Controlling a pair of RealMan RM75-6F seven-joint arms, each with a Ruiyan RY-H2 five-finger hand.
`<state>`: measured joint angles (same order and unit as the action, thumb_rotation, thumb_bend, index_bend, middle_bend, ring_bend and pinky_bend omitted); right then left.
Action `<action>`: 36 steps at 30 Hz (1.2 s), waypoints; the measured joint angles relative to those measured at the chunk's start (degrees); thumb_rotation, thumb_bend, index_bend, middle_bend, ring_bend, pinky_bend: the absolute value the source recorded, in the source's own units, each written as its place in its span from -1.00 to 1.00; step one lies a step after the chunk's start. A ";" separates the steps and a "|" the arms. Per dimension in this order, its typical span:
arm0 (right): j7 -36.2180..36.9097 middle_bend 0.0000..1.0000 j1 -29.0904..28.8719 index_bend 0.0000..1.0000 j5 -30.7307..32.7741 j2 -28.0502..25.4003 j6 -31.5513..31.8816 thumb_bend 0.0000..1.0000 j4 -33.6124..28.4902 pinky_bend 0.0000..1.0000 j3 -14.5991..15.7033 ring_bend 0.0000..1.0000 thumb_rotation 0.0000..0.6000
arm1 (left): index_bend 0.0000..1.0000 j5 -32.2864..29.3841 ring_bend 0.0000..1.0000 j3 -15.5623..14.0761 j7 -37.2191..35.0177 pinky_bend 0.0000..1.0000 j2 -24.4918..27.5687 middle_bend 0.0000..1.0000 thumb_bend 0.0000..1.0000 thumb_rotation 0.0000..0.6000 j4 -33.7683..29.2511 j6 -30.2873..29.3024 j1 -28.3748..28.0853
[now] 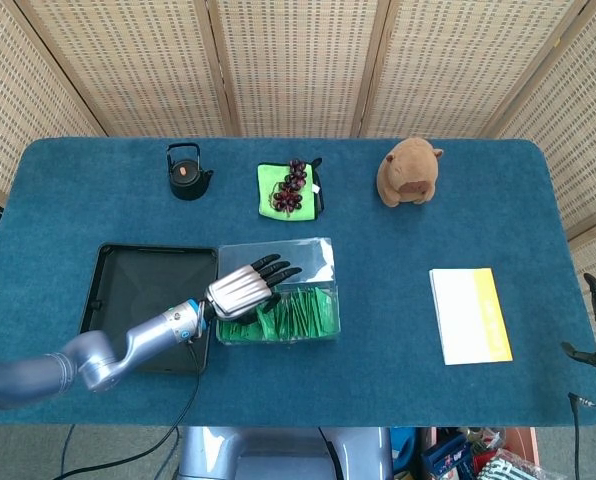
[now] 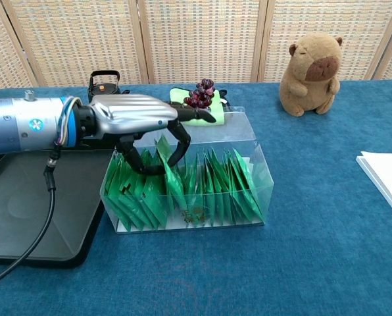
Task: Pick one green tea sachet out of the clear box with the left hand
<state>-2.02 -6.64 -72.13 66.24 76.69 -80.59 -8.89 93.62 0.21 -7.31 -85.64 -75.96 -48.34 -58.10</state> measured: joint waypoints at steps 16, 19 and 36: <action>0.29 -1.00 0.48 -1.00 -1.60 -0.64 1.60 -1.00 -1.46 -1.00 0.34 -1.00 1.00 | 0.39 -2.25 -1.00 3.64 0.46 -1.00 10.33 -1.00 -0.01 1.00 -12.86 -3.79 1.14; 0.25 -1.00 0.48 -1.00 -1.77 -0.66 1.66 -1.00 -1.57 -1.00 0.42 -1.00 1.00 | 0.40 -2.43 -1.00 4.43 0.47 -1.00 11.97 -1.00 -0.01 1.00 -14.56 -4.90 1.53; -0.02 -1.00 0.55 -1.00 -3.19 -0.72 2.24 -1.00 -2.52 -1.00 1.04 -1.00 1.00 | 0.40 -3.56 -1.00 4.37 1.19 -1.00 22.30 -1.00 -0.01 1.00 -19.08 -9.19 6.83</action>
<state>-2.03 -6.09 -75.31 65.52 78.93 -83.11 -7.85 90.06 4.58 -6.12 -63.34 -95.03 -57.53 -51.27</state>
